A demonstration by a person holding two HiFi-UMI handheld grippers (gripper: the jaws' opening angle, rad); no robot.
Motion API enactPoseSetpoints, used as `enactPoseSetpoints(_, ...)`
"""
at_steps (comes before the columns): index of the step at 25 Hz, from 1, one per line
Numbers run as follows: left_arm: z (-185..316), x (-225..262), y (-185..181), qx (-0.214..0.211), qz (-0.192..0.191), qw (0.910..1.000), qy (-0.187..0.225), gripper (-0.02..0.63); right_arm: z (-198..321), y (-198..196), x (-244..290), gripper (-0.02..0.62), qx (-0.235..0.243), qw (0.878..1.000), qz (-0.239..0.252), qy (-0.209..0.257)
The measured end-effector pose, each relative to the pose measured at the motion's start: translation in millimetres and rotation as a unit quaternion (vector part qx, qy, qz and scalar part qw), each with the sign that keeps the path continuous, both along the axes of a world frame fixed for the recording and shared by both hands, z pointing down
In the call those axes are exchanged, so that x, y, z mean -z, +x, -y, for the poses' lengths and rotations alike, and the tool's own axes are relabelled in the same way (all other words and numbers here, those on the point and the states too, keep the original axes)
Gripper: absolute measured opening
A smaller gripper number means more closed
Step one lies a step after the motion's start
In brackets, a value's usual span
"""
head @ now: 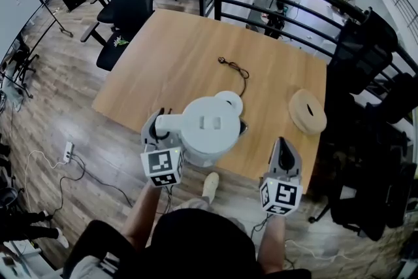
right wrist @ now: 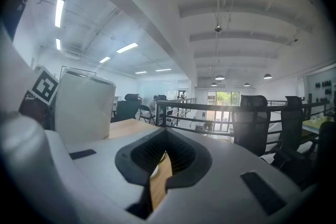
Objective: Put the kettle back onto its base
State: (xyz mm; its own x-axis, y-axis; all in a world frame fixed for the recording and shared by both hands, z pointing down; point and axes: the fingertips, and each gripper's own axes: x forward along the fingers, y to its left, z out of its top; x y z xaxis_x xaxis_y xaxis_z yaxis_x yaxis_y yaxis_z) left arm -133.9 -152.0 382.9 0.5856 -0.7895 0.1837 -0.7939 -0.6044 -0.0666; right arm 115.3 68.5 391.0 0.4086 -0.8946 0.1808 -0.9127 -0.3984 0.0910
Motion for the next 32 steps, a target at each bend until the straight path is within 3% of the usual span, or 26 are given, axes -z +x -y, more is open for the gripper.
enactPoseSetpoints(19, 63.4, 7.3, 35.7, 0.02, -0.018, 0.9996, 0.003, 0.069, 75.9, 44.0, 4.4, -0.002, 0.009, 1.0, 0.001, 0.005)
enactPoseSetpoints(32, 72.2, -10.9, 55.7, 0.092, -0.024, 0.9954, -0.012, 0.069, 121.0, 88.9, -8.2, -0.002, 0.078, 0.997, 0.007, 0.007)
